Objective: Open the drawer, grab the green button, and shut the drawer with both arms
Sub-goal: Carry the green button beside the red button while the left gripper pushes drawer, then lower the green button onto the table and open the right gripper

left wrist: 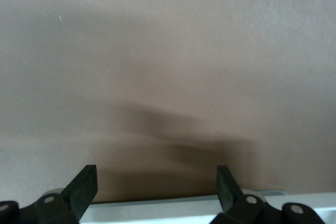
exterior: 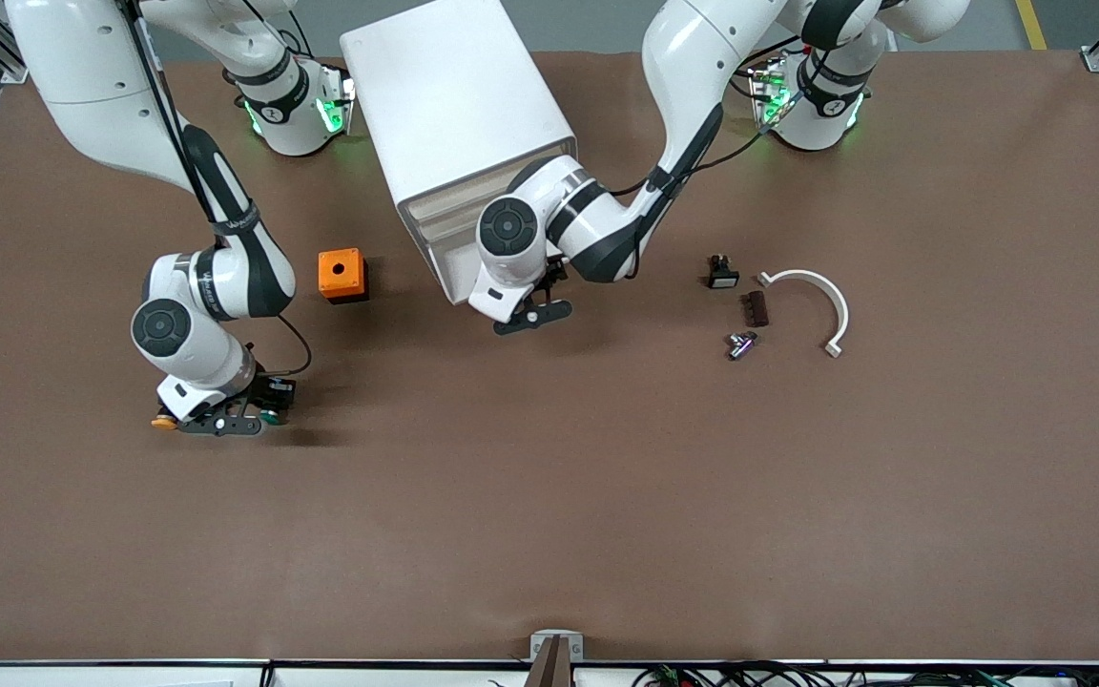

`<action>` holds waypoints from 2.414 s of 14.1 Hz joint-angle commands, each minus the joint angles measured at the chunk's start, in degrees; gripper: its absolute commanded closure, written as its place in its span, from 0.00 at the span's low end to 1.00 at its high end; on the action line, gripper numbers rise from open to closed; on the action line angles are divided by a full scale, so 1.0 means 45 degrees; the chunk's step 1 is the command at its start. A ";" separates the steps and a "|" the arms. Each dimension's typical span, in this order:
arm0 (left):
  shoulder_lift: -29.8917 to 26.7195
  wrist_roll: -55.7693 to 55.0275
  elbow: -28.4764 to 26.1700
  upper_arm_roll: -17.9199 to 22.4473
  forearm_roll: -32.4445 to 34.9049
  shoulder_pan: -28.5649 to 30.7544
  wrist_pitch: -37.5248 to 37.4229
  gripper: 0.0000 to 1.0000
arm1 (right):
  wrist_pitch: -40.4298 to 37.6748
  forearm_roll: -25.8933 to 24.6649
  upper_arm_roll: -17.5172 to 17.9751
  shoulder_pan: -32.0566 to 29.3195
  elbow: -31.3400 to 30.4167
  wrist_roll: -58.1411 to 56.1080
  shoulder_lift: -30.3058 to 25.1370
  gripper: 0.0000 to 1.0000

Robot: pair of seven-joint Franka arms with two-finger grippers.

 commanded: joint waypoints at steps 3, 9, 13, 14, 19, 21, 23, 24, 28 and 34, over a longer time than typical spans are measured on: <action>-0.0103 0.0020 -0.0138 -0.0317 0.0032 -0.0003 0.0059 0.00 | 0.0057 0.0014 0.0514 -0.0386 -0.0870 -0.0246 -0.0802 1.00; -0.0006 0.0021 -0.0138 -0.1058 0.0032 -0.0003 0.0039 0.00 | 0.0096 0.0073 0.0534 -0.0386 -0.0831 -0.0246 -0.0763 1.00; 0.0014 0.0040 -0.0138 -0.1352 0.0032 -0.0023 0.0039 0.00 | 0.0096 0.0424 0.0534 -0.0367 -0.0773 -0.0246 -0.0762 1.00; 0.0033 0.0040 -0.0138 -0.1372 0.0032 -0.0023 0.0039 0.00 | 0.0096 0.0444 0.0534 -0.0367 -0.0734 -0.0246 -0.0762 0.66; 0.0111 0.0040 -0.0138 -0.1547 0.0032 -0.0178 0.0039 0.00 | 0.0018 0.0483 0.0534 -0.0230 -0.0383 -0.0265 -0.0820 0.00; 0.0111 0.0040 -0.0138 -0.1587 0.0032 -0.0179 0.0039 0.00 | -0.0370 0.0483 0.0553 -0.0210 -0.0148 -0.0284 -0.1073 0.00; 0.0111 0.0040 -0.0138 -0.1606 0.0032 -0.0179 0.0039 0.00 | -0.1964 0.0483 0.0689 -0.0249 0.0609 -0.0556 -0.1464 0.00; 0.0111 0.0040 -0.0138 -0.1606 0.0032 -0.0198 0.0039 0.00 | -0.3115 0.0483 0.0690 -0.0307 0.1233 -0.0771 -0.1639 0.00; 0.0092 0.0040 -0.0138 -0.1684 0.0032 -0.0121 0.0039 0.00 | -0.6130 0.0522 0.0573 -0.0560 0.2722 -0.0889 -0.2654 0.00; -0.0259 0.0040 -0.0099 -0.1684 0.0071 0.1439 0.0039 0.00 | -1.1928 0.0522 0.0553 -0.2141 0.6488 -0.3621 -0.3008 0.00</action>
